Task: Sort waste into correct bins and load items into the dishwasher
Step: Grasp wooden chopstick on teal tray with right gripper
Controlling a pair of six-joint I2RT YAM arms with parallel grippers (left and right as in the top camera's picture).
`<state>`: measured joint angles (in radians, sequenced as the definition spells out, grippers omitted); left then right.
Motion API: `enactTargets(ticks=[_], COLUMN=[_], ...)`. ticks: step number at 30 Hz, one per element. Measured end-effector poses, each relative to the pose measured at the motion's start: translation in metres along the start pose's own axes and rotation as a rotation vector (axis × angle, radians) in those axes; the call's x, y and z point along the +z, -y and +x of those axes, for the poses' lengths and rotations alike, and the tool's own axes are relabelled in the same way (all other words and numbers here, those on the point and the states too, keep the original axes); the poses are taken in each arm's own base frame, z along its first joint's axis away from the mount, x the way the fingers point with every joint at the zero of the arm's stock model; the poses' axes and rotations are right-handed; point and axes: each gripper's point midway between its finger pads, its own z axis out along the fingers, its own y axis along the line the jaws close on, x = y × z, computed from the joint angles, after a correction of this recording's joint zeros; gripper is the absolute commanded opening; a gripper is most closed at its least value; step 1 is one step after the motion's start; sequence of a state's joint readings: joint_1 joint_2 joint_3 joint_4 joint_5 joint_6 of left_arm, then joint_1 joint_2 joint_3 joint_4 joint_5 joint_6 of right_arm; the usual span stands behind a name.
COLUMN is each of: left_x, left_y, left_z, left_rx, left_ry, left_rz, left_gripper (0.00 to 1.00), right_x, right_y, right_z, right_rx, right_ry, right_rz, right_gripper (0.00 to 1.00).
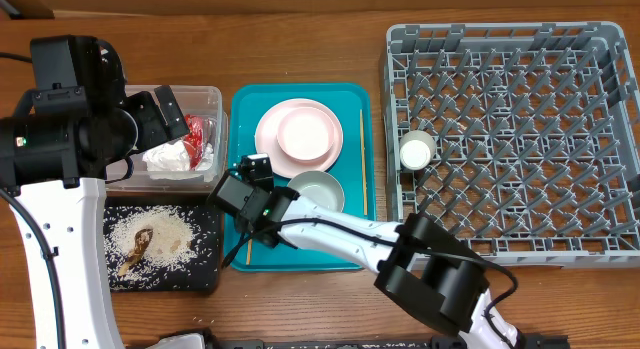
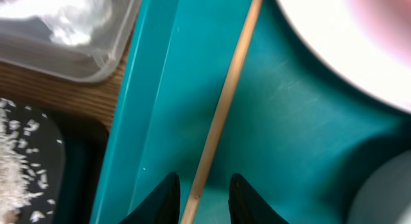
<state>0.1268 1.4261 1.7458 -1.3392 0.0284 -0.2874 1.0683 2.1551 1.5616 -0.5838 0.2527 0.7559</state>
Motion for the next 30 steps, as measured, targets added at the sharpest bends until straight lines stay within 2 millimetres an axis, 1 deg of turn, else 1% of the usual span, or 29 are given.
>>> enactTargets(ticks=[8,10,12,14,15,30], left_x=[0.0,0.0,0.0,0.0,0.0,0.0], left_y=[0.0,0.0,0.0,0.0,0.0,0.0], left_z=[0.0,0.0,0.0,0.0,0.0,0.0], left_rx=[0.0,0.0,0.0,0.0,0.0,0.0], left_ry=[0.0,0.0,0.0,0.0,0.0,0.0], left_rz=[0.0,0.0,0.0,0.0,0.0,0.0], left_gripper=[1.0,1.0,1.0,1.0,1.0,1.0], right_x=[0.018,0.02,0.02,0.02,0.021,0.018], right_y=[0.0,0.001,0.002,0.002,0.003,0.006], right_z=[0.005,0.004,0.003,0.003,0.003,0.002], right_rx=[-0.004,-0.005,-0.005,-0.004,-0.005,-0.01], right_ry=[0.015,0.025,0.028,0.03,0.03,0.02], right_rz=[0.017,0.025,0.029,0.032,0.033,0.054], right_gripper=[0.27,0.23,0.17,0.07,0.04,0.04])
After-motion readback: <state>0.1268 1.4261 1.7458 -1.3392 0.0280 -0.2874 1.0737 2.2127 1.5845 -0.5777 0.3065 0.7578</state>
